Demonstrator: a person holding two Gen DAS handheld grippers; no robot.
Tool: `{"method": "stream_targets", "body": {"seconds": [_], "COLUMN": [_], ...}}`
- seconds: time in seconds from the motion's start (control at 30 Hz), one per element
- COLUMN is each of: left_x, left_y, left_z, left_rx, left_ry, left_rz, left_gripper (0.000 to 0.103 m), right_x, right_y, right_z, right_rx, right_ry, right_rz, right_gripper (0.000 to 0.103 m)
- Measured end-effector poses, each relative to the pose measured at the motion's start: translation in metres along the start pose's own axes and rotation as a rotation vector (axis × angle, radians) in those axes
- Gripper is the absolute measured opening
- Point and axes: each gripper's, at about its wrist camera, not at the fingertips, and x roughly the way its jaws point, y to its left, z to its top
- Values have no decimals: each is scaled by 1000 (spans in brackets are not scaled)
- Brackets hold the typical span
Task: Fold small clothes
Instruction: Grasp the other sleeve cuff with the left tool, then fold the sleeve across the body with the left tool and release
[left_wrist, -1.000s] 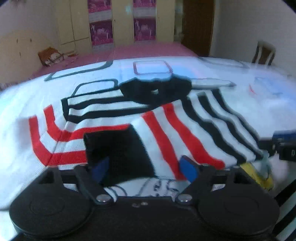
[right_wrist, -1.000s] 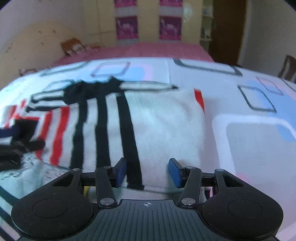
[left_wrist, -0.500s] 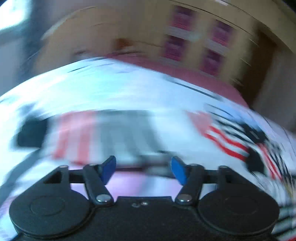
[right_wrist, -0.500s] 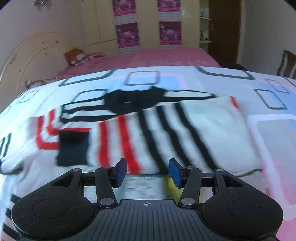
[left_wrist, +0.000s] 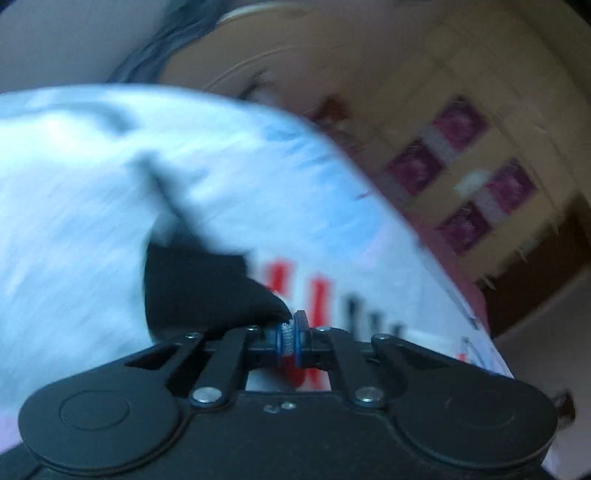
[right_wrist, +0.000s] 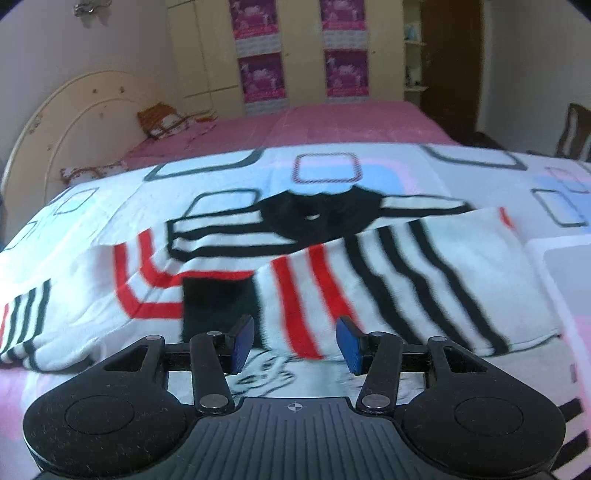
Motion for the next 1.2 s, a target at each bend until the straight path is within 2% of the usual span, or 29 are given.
{"method": "stream_targets", "body": {"seconds": [0.03, 0.13, 0.27, 0.43, 0.5, 0.6, 0.77, 0.83, 0.87, 0.9, 0.93, 0.97, 1.0, 1.03, 1.07, 1.13, 1.2], "left_x": [-2, -6, -3, 17, 26, 33, 54, 67, 76, 85, 91, 87, 78, 72, 63, 42, 24], "left_y": [-19, -83, -167, -260, -291, -330, -383, -387, -391, -391, -393, -389, -388, -389, -387, -374, -349], "left_z": [1, -8, -39, -92, -116, -149, -216, -242, -255, -269, -284, -293, -299, -300, -298, -287, -268], "left_rx": [57, 197, 296, 414, 476, 556, 684, 716, 738, 767, 797, 822, 860, 882, 896, 910, 885], "left_ry": [-14, -9, 39, 134, 172, 185, 263, 320, 364, 409, 441, 414, 370, 353, 322, 252, 227], "left_rz": [-36, -166, -319, -432, -453, -499, -461, -449, -460, -466, -461, -469, -481, -471, -456, -433, -384], "left_gripper": [6, 6, 6, 6, 6, 6, 6, 6, 9, 24, 31, 42, 64, 75, 84, 80, 71], "right_x": [0, -2, -9, -28, -37, -45, -56, -56, -56, -57, -57, -57, -56, -56, -59, -56, -48], "right_y": [-7, -27, -49, -79, -101, -128, -171, -185, -189, -194, -197, -200, -201, -201, -198, -195, -187], "right_z": [1, 1, -3, -7, -6, -4, -7, -9, -9, -9, -9, -8, -7, -6, -5, -2, 2], "right_rx": [14, 52, 97, 125, 163, 196, 234, 252, 258, 262, 265, 266, 262, 252, 227, 193, 183], "right_ry": [4, 5, -4, -38, -58, -68, -64, -51, -50, -53, -53, -51, -47, -54, -88, -85, -56], "right_rz": [-12, -37, -44, -63, -72, -74, -54, -34, -27, -31, -37, -42, -43, -56, -56, 41, 105], "right_gripper": [24, 24, 24, 24, 24, 24, 24, 24, 24, 25, 25, 31, 46, 88, 95, 94, 80]}}
